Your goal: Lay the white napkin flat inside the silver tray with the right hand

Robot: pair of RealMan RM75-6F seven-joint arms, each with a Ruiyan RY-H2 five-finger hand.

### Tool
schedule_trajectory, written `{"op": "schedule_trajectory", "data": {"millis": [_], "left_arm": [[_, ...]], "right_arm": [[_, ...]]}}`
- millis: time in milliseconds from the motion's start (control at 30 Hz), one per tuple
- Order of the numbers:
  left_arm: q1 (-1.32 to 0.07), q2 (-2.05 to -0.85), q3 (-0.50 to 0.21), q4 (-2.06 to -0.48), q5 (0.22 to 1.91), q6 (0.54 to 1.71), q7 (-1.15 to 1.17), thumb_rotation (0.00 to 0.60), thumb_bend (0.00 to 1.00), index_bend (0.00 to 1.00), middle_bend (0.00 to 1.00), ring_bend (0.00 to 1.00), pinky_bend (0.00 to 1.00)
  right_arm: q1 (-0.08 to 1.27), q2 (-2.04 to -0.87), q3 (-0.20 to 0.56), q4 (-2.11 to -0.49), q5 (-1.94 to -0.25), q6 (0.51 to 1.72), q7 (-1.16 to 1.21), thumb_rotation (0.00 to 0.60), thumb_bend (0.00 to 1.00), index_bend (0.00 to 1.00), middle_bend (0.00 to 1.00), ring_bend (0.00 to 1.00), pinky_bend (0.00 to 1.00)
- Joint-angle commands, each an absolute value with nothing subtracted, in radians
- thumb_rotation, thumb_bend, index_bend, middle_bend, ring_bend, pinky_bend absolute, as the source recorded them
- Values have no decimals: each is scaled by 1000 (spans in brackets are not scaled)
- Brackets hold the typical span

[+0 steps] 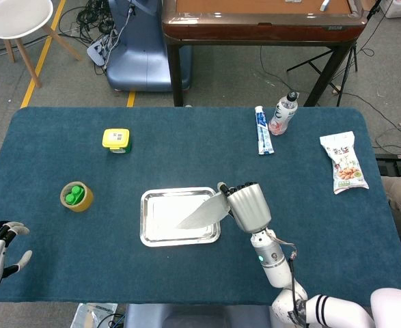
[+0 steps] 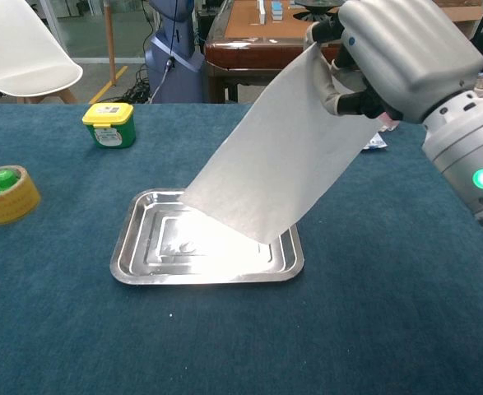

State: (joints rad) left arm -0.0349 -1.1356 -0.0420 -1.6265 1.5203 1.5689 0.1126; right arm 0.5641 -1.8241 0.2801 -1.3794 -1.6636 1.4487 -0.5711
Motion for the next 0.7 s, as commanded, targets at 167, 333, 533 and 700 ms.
{"op": "schedule_trajectory", "data": {"millis": [167,333,533,700], "left_arm": [[-35,-1133,-39,-1628,1524,1567,108,600,225,407,348,230,480],[-33,-1131,-40,-1629,1523,1569,105,600,226,407,348,230,480],[-32,-1129,-39,-1632,1523,1569,105,600,225,407,348,230,480],[-32,-1128,-37,-1634,1525,1567,105,600,226,407,348,230,480]], "right_arm": [[616,-1864,318,-1310,-1659,1457,-520,600,651,600,1000,1000,1000],[660,-1867,293,-1258,-1740,1495,-413,600,651,607,1000,1000,1000],[686,-1833,195,-1185,-1870,1533,-330,600,651,624,1000,1000,1000],[686,-1806,136,-1150,-1906,1522,-316,600,651,633,1000,1000,1000]]}}
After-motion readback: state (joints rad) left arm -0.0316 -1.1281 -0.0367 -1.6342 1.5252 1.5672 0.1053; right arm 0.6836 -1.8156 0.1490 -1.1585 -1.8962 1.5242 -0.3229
